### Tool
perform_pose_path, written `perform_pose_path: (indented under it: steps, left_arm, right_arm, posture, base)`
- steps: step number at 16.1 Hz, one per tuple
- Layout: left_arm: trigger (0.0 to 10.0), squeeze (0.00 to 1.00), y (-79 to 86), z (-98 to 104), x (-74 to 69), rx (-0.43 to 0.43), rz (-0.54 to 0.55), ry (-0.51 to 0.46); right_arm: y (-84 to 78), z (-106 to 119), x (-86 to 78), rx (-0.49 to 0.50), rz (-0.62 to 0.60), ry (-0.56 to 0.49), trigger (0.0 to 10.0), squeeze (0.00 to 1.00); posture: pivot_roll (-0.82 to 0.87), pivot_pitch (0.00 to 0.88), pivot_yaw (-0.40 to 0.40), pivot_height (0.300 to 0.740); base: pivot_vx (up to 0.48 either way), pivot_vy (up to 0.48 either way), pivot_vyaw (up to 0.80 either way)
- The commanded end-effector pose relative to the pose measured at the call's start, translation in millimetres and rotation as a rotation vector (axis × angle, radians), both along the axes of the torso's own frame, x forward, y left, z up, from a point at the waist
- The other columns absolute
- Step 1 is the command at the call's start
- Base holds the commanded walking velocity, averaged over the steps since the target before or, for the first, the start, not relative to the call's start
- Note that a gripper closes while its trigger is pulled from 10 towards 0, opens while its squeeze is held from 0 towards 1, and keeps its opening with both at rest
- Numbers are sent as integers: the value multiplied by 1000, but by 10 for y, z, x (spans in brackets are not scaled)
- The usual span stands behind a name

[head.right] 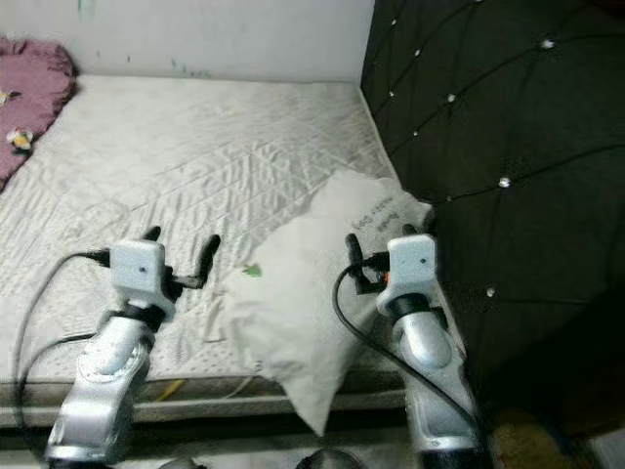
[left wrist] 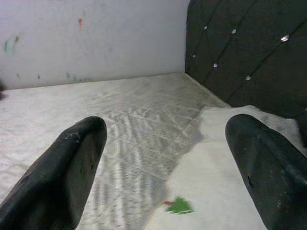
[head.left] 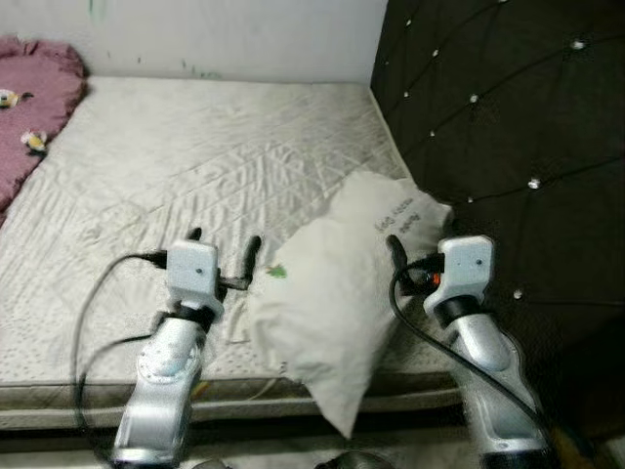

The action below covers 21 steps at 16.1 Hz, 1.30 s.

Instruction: Clean up the room

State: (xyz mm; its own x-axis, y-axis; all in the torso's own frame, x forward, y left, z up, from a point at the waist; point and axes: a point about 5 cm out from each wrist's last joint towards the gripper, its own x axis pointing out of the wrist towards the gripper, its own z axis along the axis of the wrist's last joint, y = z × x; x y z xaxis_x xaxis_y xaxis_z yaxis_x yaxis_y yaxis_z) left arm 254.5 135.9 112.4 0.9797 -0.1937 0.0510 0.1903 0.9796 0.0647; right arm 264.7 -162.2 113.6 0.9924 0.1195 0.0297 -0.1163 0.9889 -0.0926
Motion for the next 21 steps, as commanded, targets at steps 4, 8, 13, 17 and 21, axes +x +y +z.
perform_pose_path:
  steps: [4,8,13,17,21]
  left_arm:
    - [10000,0,90,24,-43,4,63,3]
    - [10000,0,181,-6,-90,13,168,54]
    - [10000,0,369,-15,-196,21,212,34]
    - [10000,0,401,-7,-201,11,252,4]
    - [10000,0,357,-8,-185,2,243,32]
  right_arm:
    - [14,18,4,5,8,-7,10000,0]
    - [37,61,21,-8,26,-16,10000,0]
    - [75,11,-35,14,37,-1,10000,0]
    - [39,-3,-44,66,20,16,10000,0]
    - [90,11,-41,67,56,11,10000,0]
  posture:
    - [-61,36,-61,740]
    - [-51,52,-69,740]
    - [-38,43,-62,740]
    - [-42,32,-61,740]
    - [-42,42,-68,740]
  base:
    - [0,-83,0]
    - [0,0,0]
    - [0,0,0]
    - [0,0,0]
    - [0,0,0]
